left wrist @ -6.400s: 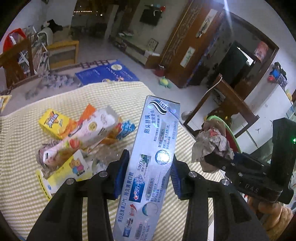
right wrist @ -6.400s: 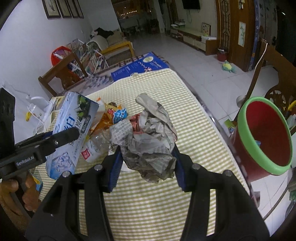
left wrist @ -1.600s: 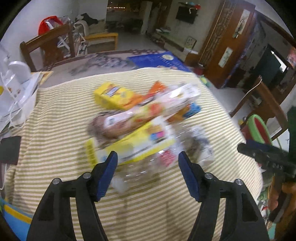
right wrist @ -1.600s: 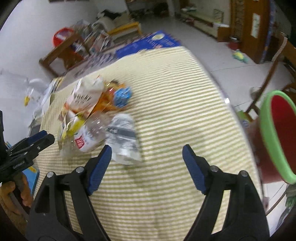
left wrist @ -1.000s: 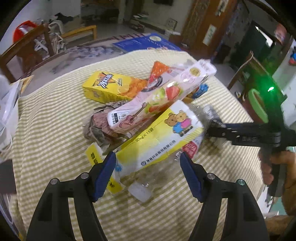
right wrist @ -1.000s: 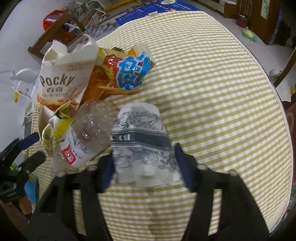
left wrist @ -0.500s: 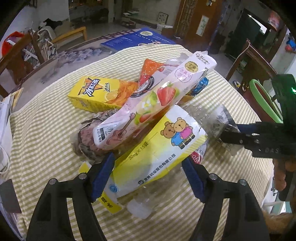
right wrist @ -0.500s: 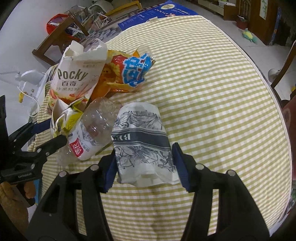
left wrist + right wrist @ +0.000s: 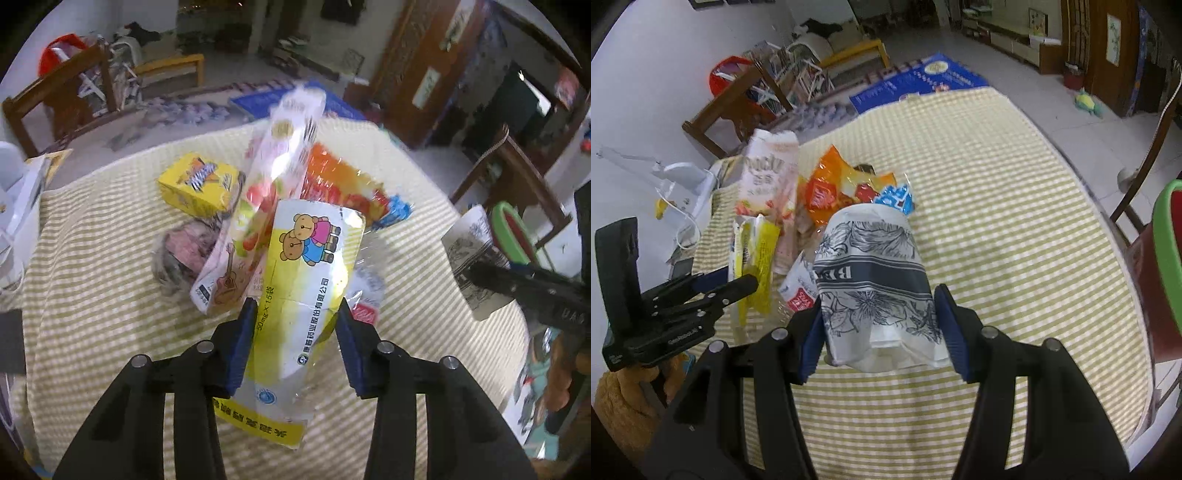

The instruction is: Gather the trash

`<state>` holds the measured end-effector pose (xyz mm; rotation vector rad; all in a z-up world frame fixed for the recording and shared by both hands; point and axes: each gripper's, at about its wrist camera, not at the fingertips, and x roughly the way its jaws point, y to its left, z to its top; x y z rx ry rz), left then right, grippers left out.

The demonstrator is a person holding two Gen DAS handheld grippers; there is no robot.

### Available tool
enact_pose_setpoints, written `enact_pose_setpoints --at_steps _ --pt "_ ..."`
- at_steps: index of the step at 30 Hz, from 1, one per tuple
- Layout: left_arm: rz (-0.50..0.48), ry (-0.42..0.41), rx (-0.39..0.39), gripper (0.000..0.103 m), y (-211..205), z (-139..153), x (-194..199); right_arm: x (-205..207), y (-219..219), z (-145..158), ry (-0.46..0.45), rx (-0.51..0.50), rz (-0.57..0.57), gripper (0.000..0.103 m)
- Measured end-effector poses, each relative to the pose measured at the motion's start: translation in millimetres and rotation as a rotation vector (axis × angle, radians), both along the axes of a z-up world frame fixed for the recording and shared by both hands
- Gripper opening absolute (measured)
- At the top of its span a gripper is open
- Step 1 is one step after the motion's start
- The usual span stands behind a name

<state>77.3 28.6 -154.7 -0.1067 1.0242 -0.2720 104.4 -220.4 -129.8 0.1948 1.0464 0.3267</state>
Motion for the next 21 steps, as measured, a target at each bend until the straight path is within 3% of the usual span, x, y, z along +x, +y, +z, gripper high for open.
enact_pose_setpoints --at_steps 9,21 --pt "0.014 -0.118 -0.058 0.040 -17.7 43.8 -25.5 -14.0 -11.3 31.4 -0.099 -0.020 -0.026 0.054" --pt "-0.042 -0.192 -0.104 0.040 -60.3 69.3 -21.7 -34.9 -43.2 50.2 -0.154 -0.035 -0.102 0.054"
